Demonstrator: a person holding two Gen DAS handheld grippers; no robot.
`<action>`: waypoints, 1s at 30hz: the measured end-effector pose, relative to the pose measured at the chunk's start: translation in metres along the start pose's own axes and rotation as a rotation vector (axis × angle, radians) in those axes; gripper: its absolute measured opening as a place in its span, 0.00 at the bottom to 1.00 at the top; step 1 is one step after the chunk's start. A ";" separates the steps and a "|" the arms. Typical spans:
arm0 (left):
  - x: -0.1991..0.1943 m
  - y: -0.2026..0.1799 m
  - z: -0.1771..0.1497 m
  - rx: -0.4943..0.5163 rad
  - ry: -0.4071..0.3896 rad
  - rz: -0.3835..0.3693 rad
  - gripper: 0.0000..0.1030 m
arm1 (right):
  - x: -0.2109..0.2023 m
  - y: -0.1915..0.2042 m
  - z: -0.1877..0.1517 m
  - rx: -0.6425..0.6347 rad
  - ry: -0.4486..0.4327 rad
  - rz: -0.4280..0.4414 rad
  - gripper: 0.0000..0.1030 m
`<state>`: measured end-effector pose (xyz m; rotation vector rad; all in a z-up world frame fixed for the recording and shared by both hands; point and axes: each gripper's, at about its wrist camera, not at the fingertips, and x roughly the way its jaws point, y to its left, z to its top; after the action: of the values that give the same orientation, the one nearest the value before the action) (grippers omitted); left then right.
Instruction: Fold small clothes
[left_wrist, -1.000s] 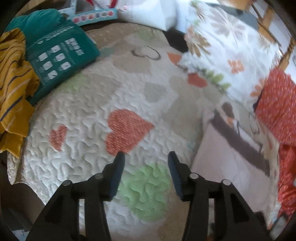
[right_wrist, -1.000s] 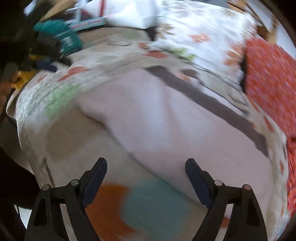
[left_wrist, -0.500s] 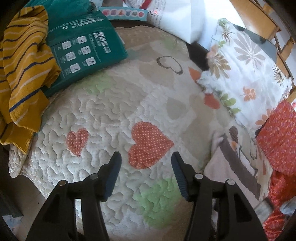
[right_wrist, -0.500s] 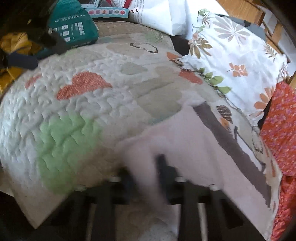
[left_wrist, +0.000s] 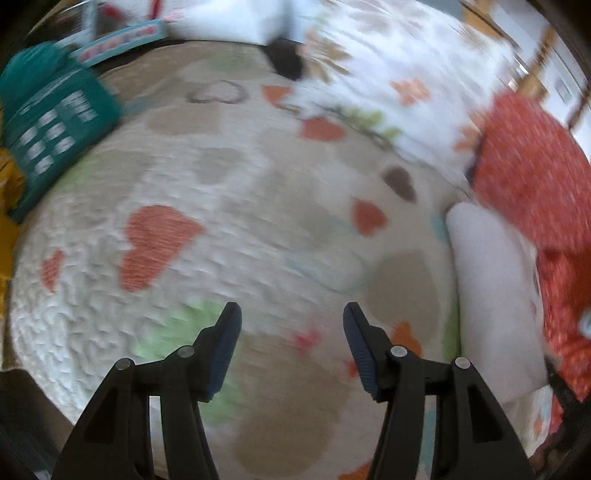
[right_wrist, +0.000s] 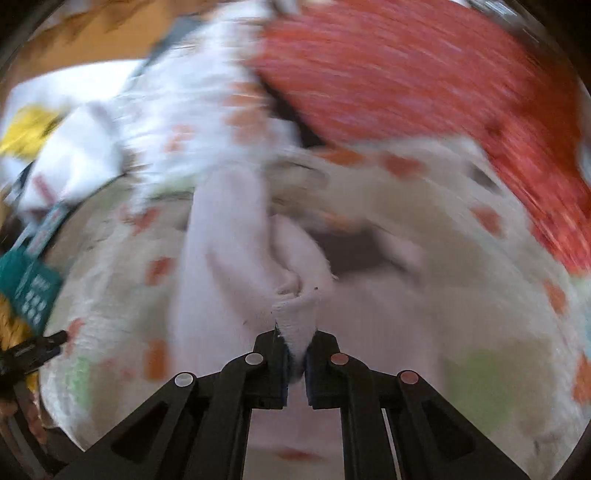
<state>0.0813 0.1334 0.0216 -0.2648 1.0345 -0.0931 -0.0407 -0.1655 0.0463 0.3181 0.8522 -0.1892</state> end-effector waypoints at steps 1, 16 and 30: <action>0.005 -0.011 -0.003 0.024 0.014 -0.011 0.55 | 0.001 -0.019 -0.007 0.018 0.032 -0.028 0.07; 0.050 -0.157 -0.068 0.320 0.166 -0.174 0.55 | -0.006 -0.072 -0.055 0.056 0.128 -0.060 0.07; 0.071 -0.179 -0.089 0.372 0.249 -0.173 0.57 | -0.026 -0.055 0.003 0.005 0.008 -0.036 0.20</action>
<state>0.0493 -0.0687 -0.0340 -0.0019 1.2166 -0.4803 -0.0708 -0.2168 0.0573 0.3083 0.8658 -0.2233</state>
